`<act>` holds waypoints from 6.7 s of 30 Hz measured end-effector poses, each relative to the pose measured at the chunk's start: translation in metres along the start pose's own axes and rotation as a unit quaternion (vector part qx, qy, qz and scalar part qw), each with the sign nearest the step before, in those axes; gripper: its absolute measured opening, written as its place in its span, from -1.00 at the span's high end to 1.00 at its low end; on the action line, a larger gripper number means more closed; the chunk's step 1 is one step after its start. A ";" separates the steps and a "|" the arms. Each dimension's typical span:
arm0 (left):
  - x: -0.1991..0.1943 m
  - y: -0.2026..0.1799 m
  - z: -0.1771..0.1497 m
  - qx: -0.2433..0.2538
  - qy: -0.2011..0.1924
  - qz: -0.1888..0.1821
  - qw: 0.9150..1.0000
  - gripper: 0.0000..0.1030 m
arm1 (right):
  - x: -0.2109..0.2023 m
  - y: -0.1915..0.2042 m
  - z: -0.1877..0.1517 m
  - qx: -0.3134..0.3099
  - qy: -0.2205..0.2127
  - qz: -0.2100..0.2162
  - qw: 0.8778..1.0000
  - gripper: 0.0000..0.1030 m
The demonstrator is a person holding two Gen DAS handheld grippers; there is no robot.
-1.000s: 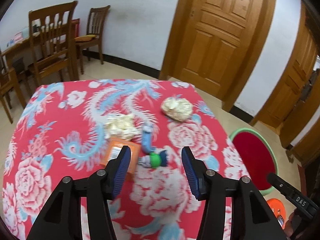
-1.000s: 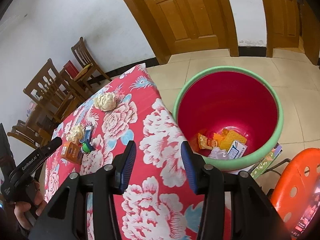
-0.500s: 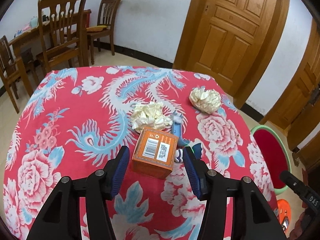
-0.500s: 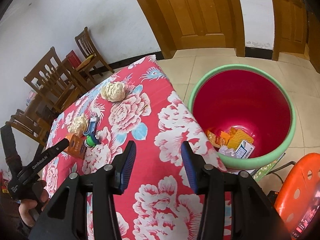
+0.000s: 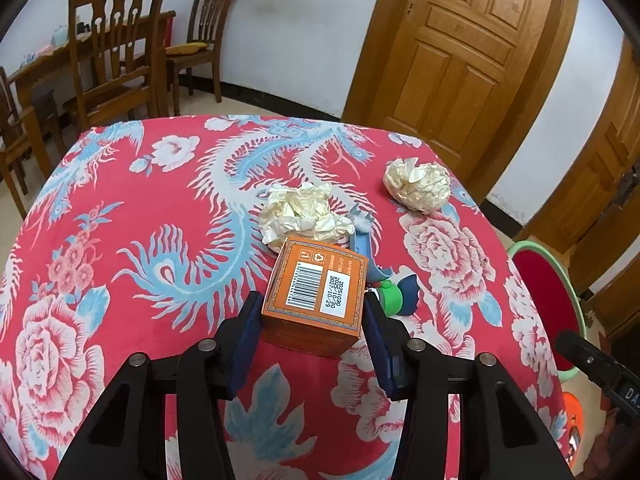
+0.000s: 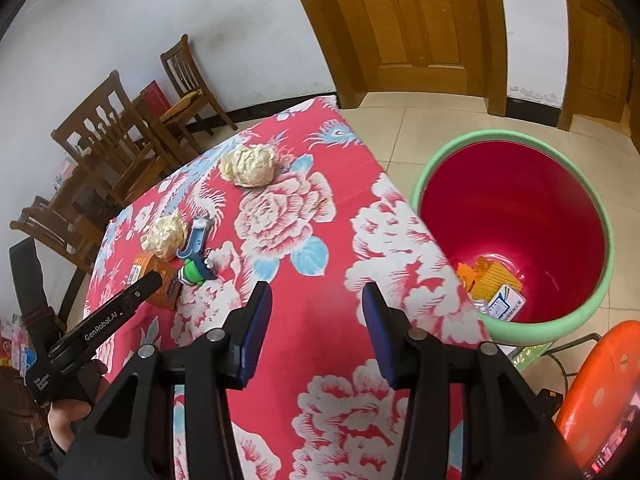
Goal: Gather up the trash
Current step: 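Grasp the orange box with left gripper, then grasp the green-and-white toy with right gripper while left gripper holds the box, then carry orange box and toy over the red bin and release both, then move both open grippers back toward the crumpled paper balls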
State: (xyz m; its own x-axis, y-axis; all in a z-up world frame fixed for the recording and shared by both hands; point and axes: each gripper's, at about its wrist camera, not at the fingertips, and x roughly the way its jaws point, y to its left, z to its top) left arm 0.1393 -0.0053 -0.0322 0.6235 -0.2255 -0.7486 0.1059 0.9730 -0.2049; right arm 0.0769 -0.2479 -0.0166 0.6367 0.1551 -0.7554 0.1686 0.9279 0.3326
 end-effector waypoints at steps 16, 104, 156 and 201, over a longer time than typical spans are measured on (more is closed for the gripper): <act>-0.031 0.041 0.006 -0.041 -0.037 0.042 0.998 0.03 | 0.029 0.060 -0.002 -0.062 0.020 0.027 0.997 0.03; -0.028 -0.144 0.001 0.101 0.002 -0.105 0.989 0.03 | -0.064 -0.091 0.010 0.074 -0.094 -0.044 0.992 0.01; 0.021 -0.234 -0.004 0.170 0.032 -0.133 0.976 -0.07 | -0.053 -0.175 0.011 0.173 -0.085 -0.064 0.979 -0.02; 0.007 -0.002 0.053 -0.023 -0.025 0.046 0.998 -0.07 | 0.033 0.034 0.083 -0.034 -0.036 0.039 0.998 -0.24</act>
State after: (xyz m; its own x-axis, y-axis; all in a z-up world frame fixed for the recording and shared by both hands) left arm 0.1844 -0.0060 -0.0037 0.6673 -0.1306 -0.7333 0.0114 0.9862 -0.1653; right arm 0.1660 -0.2395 0.0164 0.6994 0.2057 -0.6845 0.0666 0.9347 0.3490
